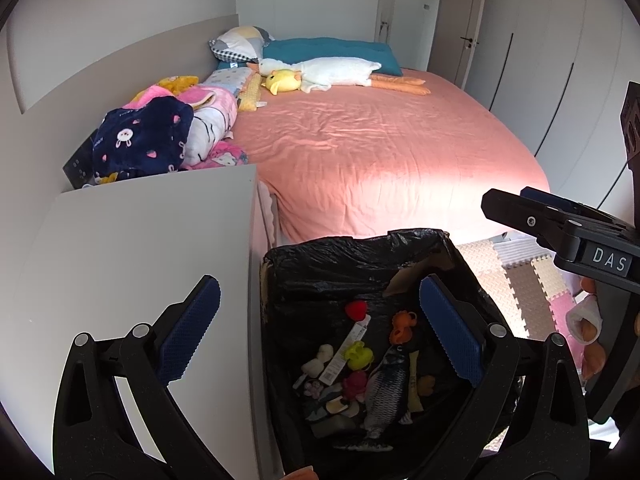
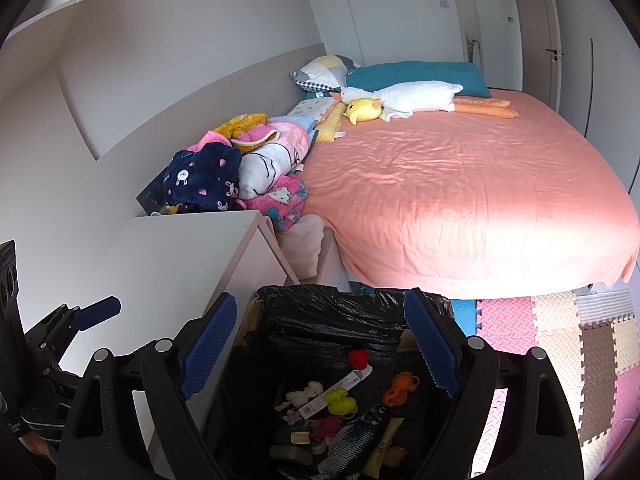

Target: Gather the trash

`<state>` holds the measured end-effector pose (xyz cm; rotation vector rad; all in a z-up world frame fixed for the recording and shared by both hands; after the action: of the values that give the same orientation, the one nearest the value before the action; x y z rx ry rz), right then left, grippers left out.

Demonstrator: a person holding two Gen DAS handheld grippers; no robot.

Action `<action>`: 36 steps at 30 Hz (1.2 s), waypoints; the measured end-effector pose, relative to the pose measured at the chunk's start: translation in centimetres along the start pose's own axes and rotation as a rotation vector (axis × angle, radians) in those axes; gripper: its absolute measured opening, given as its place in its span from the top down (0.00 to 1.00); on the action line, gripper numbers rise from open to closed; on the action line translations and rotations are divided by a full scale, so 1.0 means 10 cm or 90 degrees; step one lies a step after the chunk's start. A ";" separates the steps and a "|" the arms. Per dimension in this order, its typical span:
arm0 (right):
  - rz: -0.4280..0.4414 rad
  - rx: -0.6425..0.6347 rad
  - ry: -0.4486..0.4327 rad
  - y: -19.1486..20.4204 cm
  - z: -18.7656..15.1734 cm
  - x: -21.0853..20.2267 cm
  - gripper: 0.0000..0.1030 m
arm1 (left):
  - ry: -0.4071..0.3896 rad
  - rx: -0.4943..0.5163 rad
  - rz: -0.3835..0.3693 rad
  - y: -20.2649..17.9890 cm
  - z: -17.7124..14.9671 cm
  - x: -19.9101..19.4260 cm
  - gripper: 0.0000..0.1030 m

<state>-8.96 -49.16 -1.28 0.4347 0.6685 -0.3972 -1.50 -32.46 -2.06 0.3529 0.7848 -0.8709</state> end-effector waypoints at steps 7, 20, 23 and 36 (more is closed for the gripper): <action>-0.002 0.001 -0.002 -0.02 0.00 0.00 0.17 | -0.007 0.001 0.010 0.01 0.02 -0.01 0.06; -0.001 0.000 -0.001 -0.03 0.00 0.00 0.17 | -0.011 0.009 0.012 0.00 0.03 -0.01 0.06; -0.001 0.001 -0.002 -0.03 0.00 0.00 0.17 | -0.009 0.010 0.010 -0.01 0.03 -0.01 0.06; -0.002 0.001 0.000 -0.05 0.01 -0.01 0.17 | -0.005 0.008 0.018 -0.01 0.02 0.02 0.06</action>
<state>-9.23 -49.61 -1.33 0.4352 0.6687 -0.4008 -1.39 -32.70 -2.04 0.3705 0.7659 -0.8504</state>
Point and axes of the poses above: each gripper's, at about its wrist camera, not at the fingertips, and x roughly the way its jaws point, y to its left, z to its top, the point moved 5 cm from there along x, roughly the way its jaws point, and after that the axes turned 1 degree about x, right-handed, at the moved point
